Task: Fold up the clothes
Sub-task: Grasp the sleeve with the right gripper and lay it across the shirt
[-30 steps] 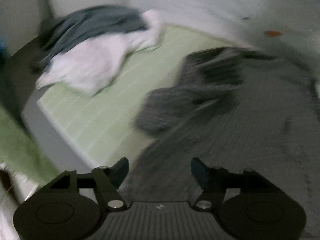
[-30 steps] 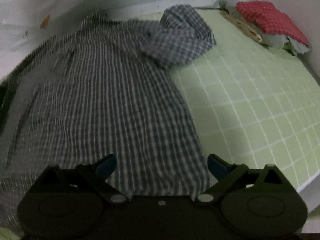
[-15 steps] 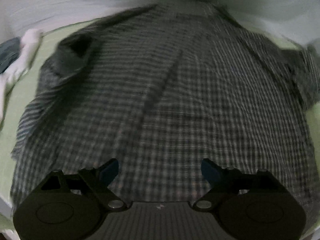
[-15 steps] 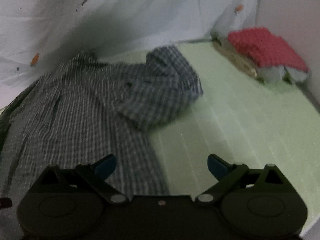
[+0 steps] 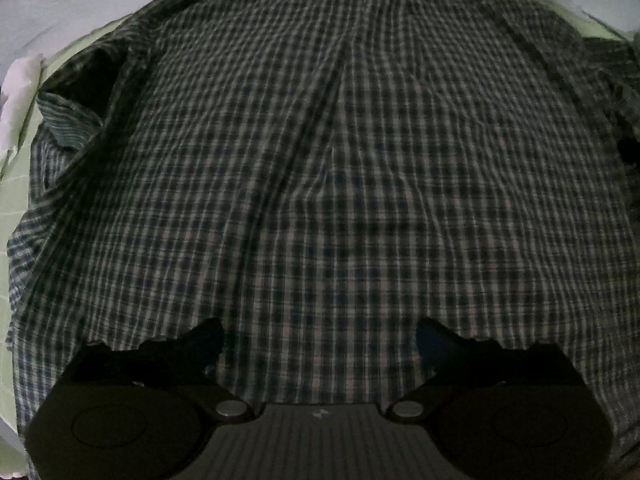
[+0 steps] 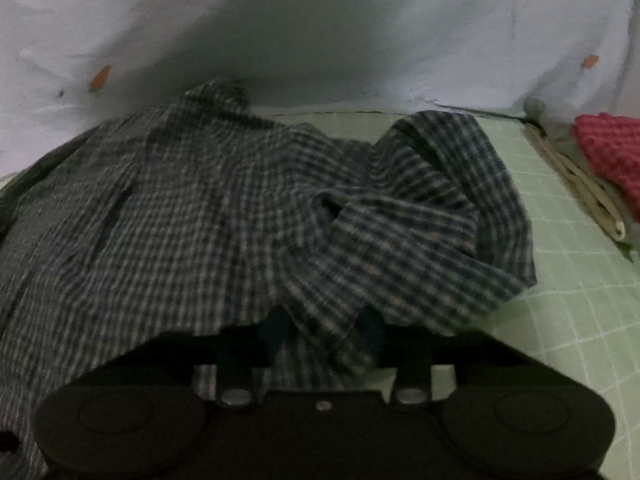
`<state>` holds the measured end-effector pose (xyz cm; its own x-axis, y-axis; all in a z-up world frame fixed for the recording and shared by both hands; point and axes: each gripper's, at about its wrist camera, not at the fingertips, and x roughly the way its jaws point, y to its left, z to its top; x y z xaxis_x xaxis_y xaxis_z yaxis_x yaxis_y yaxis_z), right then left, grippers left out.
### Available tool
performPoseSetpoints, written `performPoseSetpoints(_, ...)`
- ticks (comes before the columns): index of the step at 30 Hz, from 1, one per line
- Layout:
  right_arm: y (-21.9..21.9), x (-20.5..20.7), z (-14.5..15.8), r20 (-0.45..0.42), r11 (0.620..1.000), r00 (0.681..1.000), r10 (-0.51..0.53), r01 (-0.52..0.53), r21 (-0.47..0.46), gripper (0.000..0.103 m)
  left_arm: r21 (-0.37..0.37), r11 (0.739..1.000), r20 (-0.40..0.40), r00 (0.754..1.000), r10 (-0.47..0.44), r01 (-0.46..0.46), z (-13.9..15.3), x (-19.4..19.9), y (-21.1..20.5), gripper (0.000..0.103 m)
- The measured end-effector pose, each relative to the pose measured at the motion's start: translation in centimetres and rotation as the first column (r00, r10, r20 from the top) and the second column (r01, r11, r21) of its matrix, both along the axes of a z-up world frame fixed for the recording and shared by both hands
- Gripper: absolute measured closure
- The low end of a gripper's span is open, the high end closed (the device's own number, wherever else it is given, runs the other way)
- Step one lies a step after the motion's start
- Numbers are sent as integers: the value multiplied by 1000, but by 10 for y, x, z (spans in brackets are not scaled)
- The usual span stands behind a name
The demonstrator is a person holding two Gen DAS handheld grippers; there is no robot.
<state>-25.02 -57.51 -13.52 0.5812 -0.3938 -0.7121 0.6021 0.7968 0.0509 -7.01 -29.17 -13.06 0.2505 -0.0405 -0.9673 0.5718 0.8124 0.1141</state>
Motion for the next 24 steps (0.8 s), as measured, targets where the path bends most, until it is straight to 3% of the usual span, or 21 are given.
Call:
performPoseSetpoints(2,-8,-13,5,45,999,998,-49,49,0,92,-2,1000,-17,1000,13,-13,-1,3,-2,0)
performPoseSetpoints(5,-22,-42,20,93,987,984,-152,156,-35,95,-4,999,-49,998,38,-38,-4,10,-3,0)
performPoseSetpoints(8,-43,-80,36,143,954,947,-287,296,-46,96,1,999,-68,996,55,-55,-6,17,-6,0)
performPoseSetpoints(12,-74,-130,48,168,870,873,-458,479,-116,96,10,998,-73,995,62,-61,-7,20,-10,0)
performPoseSetpoints(15,-101,-159,45,141,781,803,-579,596,-188,95,19,998,-76,995,66,-65,-6,20,-14,0)
performPoseSetpoints(18,-123,-183,35,89,710,728,-680,684,-164,93,26,997,-84,994,74,-72,-5,22,-18,0)
performPoseSetpoints(21,-134,-199,26,44,652,659,-750,749,-117,66,29,996,-96,992,85,-83,-5,28,-21,0)
performPoseSetpoints(22,-132,-204,23,57,645,651,-757,758,-94,55,29,996,-100,991,89,-87,-6,31,-23,0)
performPoseSetpoints(24,-129,-212,18,81,641,642,-763,767,-32,43,29,995,-107,989,100,-97,-6,37,-23,0)
